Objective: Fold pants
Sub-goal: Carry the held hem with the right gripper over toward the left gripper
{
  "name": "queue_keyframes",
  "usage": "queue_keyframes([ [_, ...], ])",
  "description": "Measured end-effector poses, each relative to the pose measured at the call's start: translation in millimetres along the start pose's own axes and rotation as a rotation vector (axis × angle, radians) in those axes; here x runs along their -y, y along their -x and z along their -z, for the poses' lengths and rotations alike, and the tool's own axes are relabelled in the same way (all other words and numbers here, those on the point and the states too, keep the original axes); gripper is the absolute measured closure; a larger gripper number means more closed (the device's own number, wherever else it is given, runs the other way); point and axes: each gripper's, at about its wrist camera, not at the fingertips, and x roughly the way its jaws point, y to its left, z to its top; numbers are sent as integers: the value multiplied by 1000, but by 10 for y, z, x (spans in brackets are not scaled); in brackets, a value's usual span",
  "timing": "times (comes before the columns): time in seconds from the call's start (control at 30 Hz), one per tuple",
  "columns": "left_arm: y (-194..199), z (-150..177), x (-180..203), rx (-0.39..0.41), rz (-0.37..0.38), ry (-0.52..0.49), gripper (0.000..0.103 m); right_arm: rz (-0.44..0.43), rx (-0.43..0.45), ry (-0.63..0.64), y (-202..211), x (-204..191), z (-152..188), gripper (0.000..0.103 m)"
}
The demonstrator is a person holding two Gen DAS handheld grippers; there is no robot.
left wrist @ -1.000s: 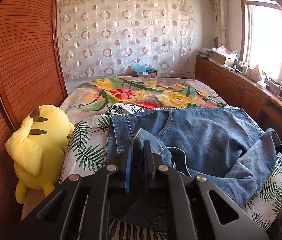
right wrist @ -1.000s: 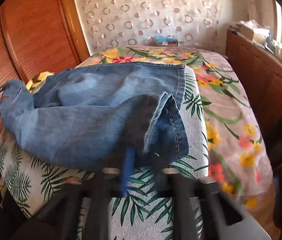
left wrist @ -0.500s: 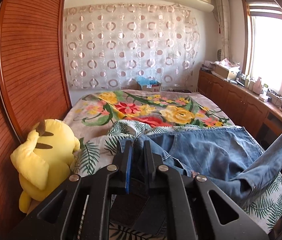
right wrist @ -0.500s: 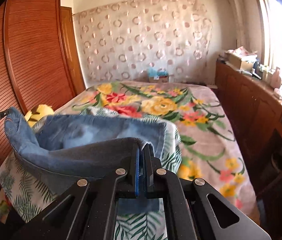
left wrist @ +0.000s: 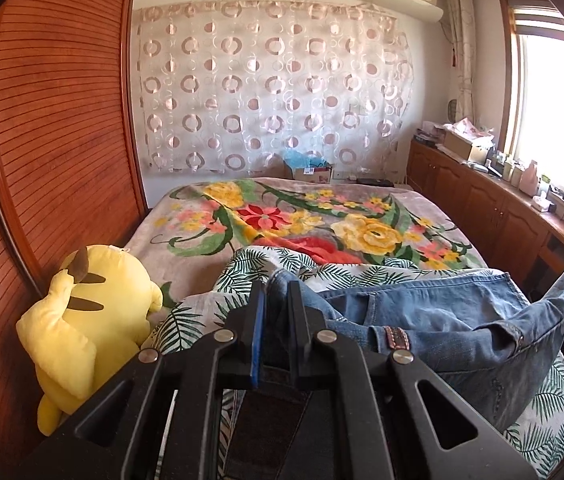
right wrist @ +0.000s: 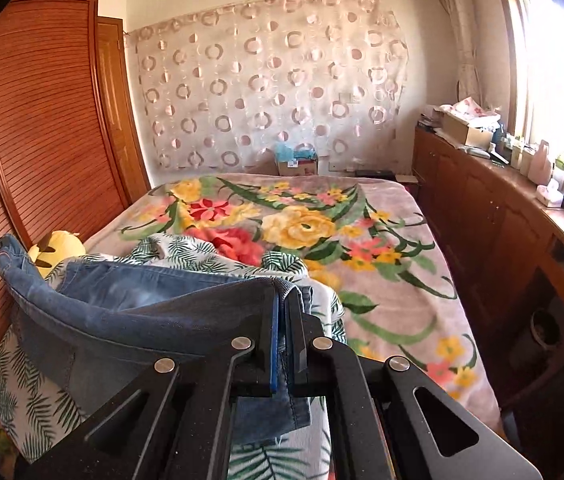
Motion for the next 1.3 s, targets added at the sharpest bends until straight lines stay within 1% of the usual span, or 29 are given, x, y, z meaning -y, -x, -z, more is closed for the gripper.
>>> queue_keyframes([
  [0.17,-243,-104,-6,-10,-8,-18,92,32,-36,20,-203,-46,-20,101],
  [0.3,-446,-177,-3,-19,-8,-14,92,42,-65,13,-368,-51,-126,101],
  [0.53,-840,-257,25,-54,-10,-27,92,71,-154,21,-762,-59,-266,101],
  [0.73,-1174,-221,39,-101,-18,-45,92,75,-228,24,-1055,-35,-295,101],
  [0.87,-1321,-140,25,-131,-24,-43,92,67,-261,16,-1204,-16,-319,101],
  [0.93,-1368,-102,34,-151,-23,-39,92,64,-271,12,-1227,-6,-334,101],
  [1.03,-1391,-61,17,-180,-14,-26,91,58,-253,-8,-1239,0,-371,101],
  [1.1,-1374,-47,8,-193,-9,-27,89,54,-233,-35,-1210,29,-391,99],
  [1.2,-1286,-48,-18,-190,-5,-38,79,63,-196,-56,-1133,49,-409,95],
  [1.27,-1224,-59,-20,-186,20,-42,70,75,-171,-52,-1072,34,-416,86],
  [1.3,-1186,-61,-20,-182,29,-46,68,79,-162,-49,-1038,23,-408,82],
])
